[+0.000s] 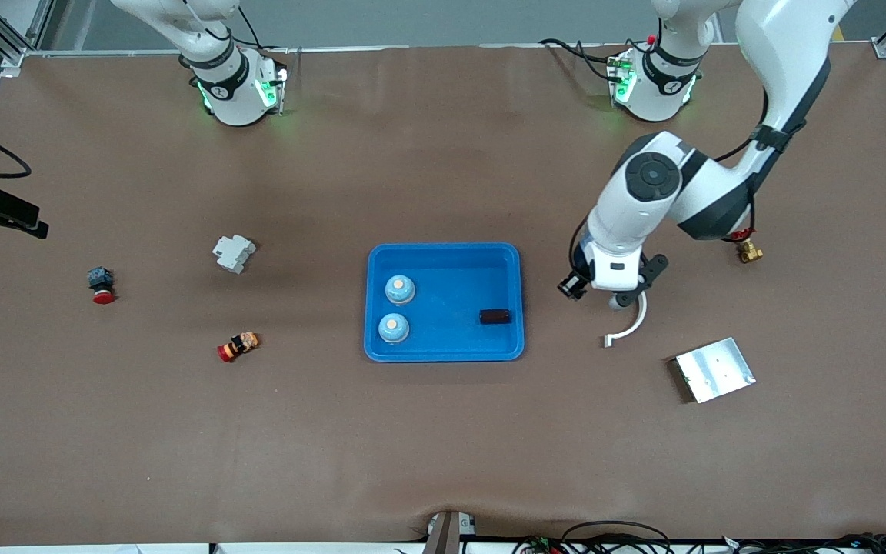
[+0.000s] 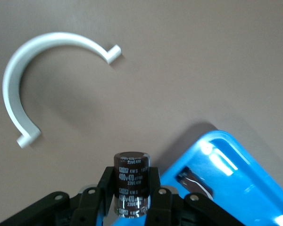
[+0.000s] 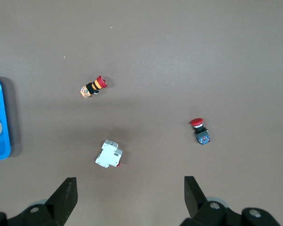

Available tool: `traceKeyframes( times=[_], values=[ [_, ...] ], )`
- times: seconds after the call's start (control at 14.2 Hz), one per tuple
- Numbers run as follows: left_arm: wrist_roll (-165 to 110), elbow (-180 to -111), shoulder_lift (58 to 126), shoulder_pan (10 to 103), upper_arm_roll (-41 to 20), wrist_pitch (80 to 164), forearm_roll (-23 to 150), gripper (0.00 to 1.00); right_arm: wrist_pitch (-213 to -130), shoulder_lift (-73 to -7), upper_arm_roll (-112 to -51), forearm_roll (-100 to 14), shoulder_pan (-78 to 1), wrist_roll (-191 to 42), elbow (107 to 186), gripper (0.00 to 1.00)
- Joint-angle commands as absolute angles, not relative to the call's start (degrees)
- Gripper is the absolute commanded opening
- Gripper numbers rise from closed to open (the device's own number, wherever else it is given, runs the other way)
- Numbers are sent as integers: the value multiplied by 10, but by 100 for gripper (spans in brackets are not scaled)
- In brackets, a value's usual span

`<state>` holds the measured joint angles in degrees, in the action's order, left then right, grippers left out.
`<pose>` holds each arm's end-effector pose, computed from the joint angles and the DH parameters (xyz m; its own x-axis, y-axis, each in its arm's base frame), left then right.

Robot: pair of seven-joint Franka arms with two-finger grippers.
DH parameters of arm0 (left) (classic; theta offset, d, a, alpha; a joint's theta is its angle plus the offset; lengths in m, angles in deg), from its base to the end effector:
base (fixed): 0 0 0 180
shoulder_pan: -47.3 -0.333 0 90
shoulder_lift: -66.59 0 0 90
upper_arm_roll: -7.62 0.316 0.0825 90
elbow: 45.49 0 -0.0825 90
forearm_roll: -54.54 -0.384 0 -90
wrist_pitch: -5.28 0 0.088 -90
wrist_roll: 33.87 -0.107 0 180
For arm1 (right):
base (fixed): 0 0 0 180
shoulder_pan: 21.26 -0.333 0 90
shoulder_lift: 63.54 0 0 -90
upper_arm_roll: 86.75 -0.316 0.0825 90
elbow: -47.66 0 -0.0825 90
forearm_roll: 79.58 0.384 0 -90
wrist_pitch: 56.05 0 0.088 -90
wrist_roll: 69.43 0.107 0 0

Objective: Place electrolytic capacitor and blue bell in tray
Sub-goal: 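Carry the second capacitor into the tray with the left gripper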

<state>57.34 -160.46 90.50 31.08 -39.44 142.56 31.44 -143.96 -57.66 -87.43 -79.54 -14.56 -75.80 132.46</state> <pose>0.5367 -0.2897 0.3194 0.6720 0.7405 0.0036 0.7334 -0.6662 0.1353 0.5789 -0.0613 0.6057 0.9988 0.0063 -0.0478 0.0059 -1.0000 -0.0073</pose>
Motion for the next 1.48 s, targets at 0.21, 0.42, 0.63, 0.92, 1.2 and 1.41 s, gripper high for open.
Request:
traceKeyframes(
  times=[0.21, 0.42, 0.63, 0.92, 1.2, 1.41],
  values=[
    [719, -1567, 922, 353, -396, 1412, 320, 0, -1441, -585, -882, -793, -139, -763, 1329, 100],
    [760, -1563, 930, 373, -394, 1413, 316, 0, -1444, -585, -882, -794, -139, -779, 1332, 100],
    [804, -1548, 944, 395, -383, 1412, 303, 0, -1460, -584, -880, -792, -135, -773, 1331, 100],
    [918, -1520, 975, 458, -341, 1412, 260, 0, -1452, -585, -881, -794, -140, -768, 1330, 100],
    [1016, -1458, 1021, 541, -279, 1383, 247, 0, -1452, -585, -882, -796, -143, -769, 1329, 100],
    [1047, -1424, 1053, 585, -243, 1369, 247, 0, -1453, -585, -882, -796, -142, -769, 1329, 100]
  ],
)
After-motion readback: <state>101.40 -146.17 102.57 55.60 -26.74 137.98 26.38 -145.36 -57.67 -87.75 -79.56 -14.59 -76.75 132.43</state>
